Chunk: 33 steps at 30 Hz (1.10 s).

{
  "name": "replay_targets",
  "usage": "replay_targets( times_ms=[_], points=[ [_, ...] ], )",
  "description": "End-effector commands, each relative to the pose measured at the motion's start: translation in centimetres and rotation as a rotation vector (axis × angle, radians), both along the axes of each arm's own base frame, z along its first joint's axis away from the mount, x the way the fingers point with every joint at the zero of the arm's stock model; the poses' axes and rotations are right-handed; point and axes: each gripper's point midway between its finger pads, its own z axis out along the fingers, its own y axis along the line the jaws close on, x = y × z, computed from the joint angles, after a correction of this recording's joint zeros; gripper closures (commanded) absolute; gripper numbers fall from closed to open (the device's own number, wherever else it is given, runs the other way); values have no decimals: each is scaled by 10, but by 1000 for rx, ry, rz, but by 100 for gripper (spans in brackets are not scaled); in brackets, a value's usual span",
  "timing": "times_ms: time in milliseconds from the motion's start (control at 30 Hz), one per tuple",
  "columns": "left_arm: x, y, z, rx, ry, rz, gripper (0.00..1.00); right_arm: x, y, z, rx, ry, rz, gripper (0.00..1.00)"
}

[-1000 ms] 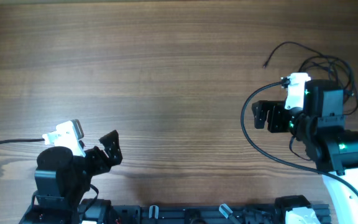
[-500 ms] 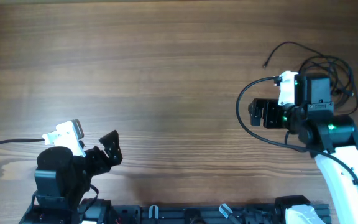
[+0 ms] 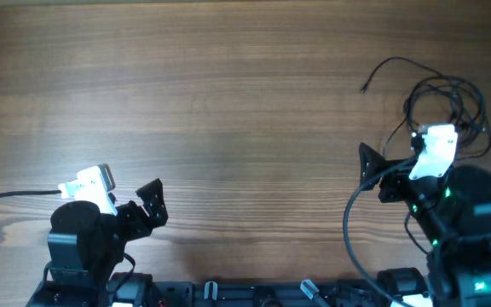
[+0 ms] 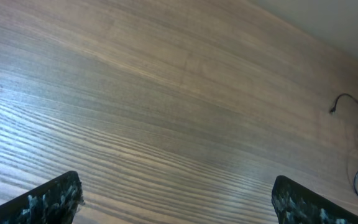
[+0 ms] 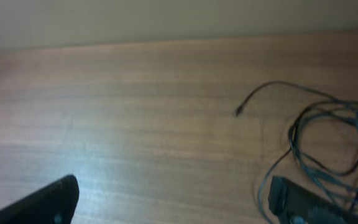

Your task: Untangle cables

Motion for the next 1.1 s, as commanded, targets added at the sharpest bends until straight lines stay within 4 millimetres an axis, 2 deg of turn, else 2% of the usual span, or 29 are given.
replay_targets(
  times_ms=[0, 200, 300, 467, 667, 800, 867, 1000, 1067],
  points=[
    [-1, -2, -1, 10, -3, -21, 0, 1, -3, -6, 6, -161, -17, 0],
    [-1, -2, -1, 10, -3, -21, 0, -4, -5, 14, 42, -519, -24, 0],
    [-1, -2, -1, 10, -3, -21, 0, -8, -6, 13, 54, -648, -32, 0],
    [-1, -2, -1, 10, -3, -21, 0, -13, -15, 3, 63, -752, -80, 0],
    [-1, -2, -1, 10, -3, -21, 0, -13, -23, -12, 57, -752, -131, 0],
    [-1, -2, -1, 10, -3, -21, 0, -12, -22, -15, -86, -756, -117, 0],
    [-1, -2, -1, 10, -3, -21, 0, -8, -20, -30, -136, -700, -102, 0],
    [-1, -2, -1, 10, -3, -21, 0, -1, -16, -73, -153, -524, -66, 0],
    [-1, -2, -1, 10, -3, -21, 0, -1, -16, -84, -158, -480, -58, 0]
  ],
)
